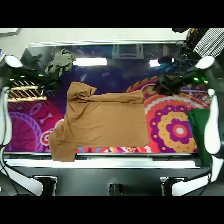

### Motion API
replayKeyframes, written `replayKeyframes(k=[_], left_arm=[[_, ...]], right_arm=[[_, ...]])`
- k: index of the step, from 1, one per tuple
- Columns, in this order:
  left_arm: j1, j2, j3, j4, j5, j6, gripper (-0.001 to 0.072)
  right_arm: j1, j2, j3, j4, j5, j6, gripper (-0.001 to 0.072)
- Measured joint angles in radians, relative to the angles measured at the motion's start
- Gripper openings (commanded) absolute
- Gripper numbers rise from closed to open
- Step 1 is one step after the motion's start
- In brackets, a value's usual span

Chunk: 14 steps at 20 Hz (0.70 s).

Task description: Fold the clothes and pants, and hang the long-sleeved shirts on hangers.

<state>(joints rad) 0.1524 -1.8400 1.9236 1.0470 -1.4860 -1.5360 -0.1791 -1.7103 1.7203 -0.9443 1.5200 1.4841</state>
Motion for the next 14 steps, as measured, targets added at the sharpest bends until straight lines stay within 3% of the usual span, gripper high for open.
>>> replayKeyframes(k=[8,9,14], left_arm=[[0.149,0.312,-0.451,-0.003,-0.011,0.048,0.0404],[0.158,0.344,-0.497,-0.005,-0.006,0.056,0.0404],[0.176,0.428,-0.622,-0.005,0.029,0.082,0.0404]], right_arm=[[-0.096,0.361,-0.727,0.021,-0.105,-0.126,0.0433],[-0.098,0.404,-0.817,0.031,-0.132,-0.142,0.0463],[-0.101,0.504,-1.094,0.098,-0.232,-0.203,0.0482]])
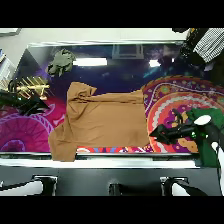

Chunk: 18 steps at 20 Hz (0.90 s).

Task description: Fold the clothes and pants, and hang the long-sleeved shirts on hangers.

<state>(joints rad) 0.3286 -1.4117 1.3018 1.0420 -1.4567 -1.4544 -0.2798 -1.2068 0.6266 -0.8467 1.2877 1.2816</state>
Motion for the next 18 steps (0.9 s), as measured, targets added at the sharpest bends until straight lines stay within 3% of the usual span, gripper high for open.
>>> replayKeyframes(k=[2,3,4,7,11,18], left_arm=[[0.002,0.011,-0.017,0.0,0.019,0.008,0.0404],[0.003,0.015,-0.022,0.0,0.024,0.014,0.0404],[0.003,0.018,-0.025,0.0,0.031,0.019,0.0404],[0.006,0.023,-0.035,0.003,0.042,0.055,0.0404],[0.045,0.041,-0.12,0.012,0.084,0.117,0.0404],[0.127,0.044,-0.365,-0.048,0.225,0.285,0.0404]], right_arm=[[0.026,0.012,-0.062,0.023,-0.053,-0.013,0.0479],[0.053,0.016,-0.082,0.03,-0.079,-0.017,0.0441],[0.09,0.018,-0.097,0.033,-0.113,-0.014,0.0317],[0.185,0.023,-0.121,0.031,-0.207,0.035,0.0033],[0.229,0.026,-0.128,0.027,-0.256,0.074,0.0031],[0.243,0.14,-0.129,0.03,-0.204,0.135,0.0031]])
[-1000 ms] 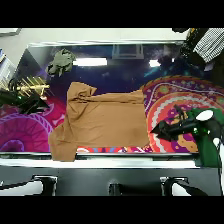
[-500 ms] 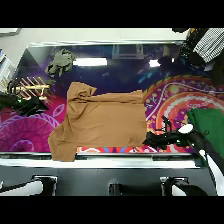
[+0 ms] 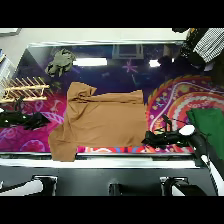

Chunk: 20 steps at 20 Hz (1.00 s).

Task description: Fold the clothes and pants, and hang the long-sleeved shirts on hangers.

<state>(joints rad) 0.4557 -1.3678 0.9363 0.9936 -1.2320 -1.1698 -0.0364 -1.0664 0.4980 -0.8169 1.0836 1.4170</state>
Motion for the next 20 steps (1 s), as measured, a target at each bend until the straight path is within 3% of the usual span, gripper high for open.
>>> replayKeyframes(k=[6,8,10,15,20], left_arm=[[-0.024,-0.062,-0.073,-0.044,0.055,0.096,0.0391],[-0.043,-0.084,-0.079,-0.053,0.057,0.106,0.0347],[-0.072,-0.102,-0.082,-0.061,0.06,0.113,0.0019],[-0.114,-0.108,-0.027,-0.106,0.027,0.119,0.0018],[-0.124,0.002,0.225,-0.189,-0.025,0.047,0.0018]], right_arm=[[0.001,0.104,0.0,0.002,0.035,0.051,0.0031],[0.001,0.129,0.0,0.002,0.038,0.06,0.0031],[0.001,0.151,0.0,0.003,0.042,0.07,0.0031],[0.001,0.209,0.042,0.023,0.033,0.062,0.0029],[0.001,0.227,0.355,0.019,-0.079,0.012,0.0029]])
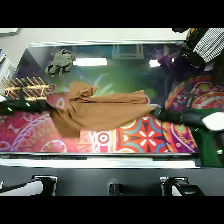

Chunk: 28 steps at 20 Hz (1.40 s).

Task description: Fold the clothes and pants, and hang the long-sleeved shirts on hangers.

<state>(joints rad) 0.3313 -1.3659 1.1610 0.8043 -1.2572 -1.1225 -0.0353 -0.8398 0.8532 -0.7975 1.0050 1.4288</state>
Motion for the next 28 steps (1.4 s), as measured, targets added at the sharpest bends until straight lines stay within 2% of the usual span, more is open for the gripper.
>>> replayKeyframes(k=[5,9,13,16,19,22,28], left_arm=[[-0.002,0.209,0.407,-0.008,-0.014,-0.149,0.0018],[-0.002,0.392,0.648,0.132,0.004,-0.32,0.0018],[-0.002,0.526,0.73,0.301,0.025,-0.46,0.0017],[-0.002,0.539,0.739,0.363,0.032,-0.505,0.0017],[-0.007,0.471,0.716,0.388,-0.002,-0.516,0.0017],[-0.048,0.321,0.669,0.407,-0.041,-0.488,0.0017],[-0.167,-0.168,0.609,0.47,-0.04,-0.454,0.0017]], right_arm=[[0.0,0.019,0.529,-0.126,0.023,0.025,0.0029],[0.0,0.076,0.879,-0.336,0.055,0.135,0.0029],[0.0,0.103,1.034,-0.494,0.068,0.23,0.0029],[0.001,0.064,1.07,-0.547,0.105,0.288,0.0029],[0.001,-0.037,1.083,-0.563,0.183,0.332,0.0029],[0.002,-0.207,1.081,-0.546,0.287,0.353,0.003],[0.008,-0.646,1.063,-0.482,0.369,0.348,0.003]])
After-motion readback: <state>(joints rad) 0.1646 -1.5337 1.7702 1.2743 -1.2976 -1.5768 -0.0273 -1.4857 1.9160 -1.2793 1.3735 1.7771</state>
